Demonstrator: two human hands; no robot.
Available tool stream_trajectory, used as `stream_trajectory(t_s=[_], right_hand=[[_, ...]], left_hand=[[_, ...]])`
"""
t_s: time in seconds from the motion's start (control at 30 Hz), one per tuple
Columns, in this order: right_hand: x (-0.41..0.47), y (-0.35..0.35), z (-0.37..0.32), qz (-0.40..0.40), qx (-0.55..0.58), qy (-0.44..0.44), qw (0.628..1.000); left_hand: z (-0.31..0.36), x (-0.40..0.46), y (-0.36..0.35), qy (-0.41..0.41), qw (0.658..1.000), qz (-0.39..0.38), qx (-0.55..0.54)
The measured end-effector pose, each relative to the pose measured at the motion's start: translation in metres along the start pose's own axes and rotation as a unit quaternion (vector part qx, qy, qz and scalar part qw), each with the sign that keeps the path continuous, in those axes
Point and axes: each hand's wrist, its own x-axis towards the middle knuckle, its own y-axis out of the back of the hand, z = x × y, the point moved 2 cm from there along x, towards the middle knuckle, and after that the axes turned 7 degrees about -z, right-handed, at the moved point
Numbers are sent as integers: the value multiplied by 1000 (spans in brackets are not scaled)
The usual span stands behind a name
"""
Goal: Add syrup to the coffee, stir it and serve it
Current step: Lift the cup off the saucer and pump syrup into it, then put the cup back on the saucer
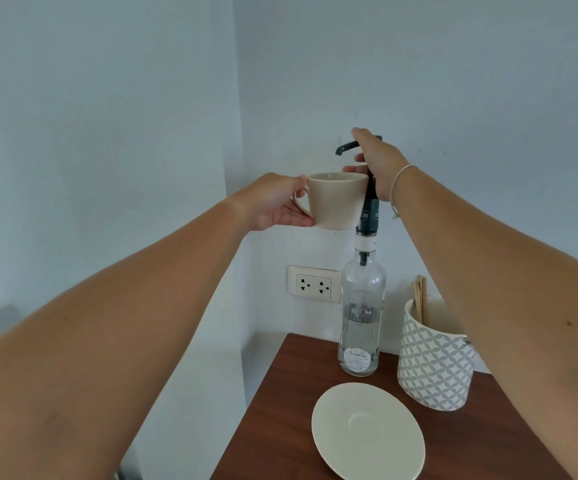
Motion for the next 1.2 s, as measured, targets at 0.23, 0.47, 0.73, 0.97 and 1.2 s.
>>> stream_trajectory(t_s=[0.23,0.47,0.73,0.97,1.2], right_hand=[[-9,6,7,18,-19,9,1000],[-34,18,31,99,-37,126,986],[-66,30,68,1,12,129,992],[-108,36,103,-81,-11,98,992],[-118,33,122,-82,-33,116,989]], left_hand=[[3,-3,-3,-3,1000,2,-2],[2,-13,-8,1,1000,2,2],[-9,-31,-16,11,1000,3,-8],[-38,-53,-37,37,999,-8,-16],[-56,-56,-43,43,998,-17,-31]])
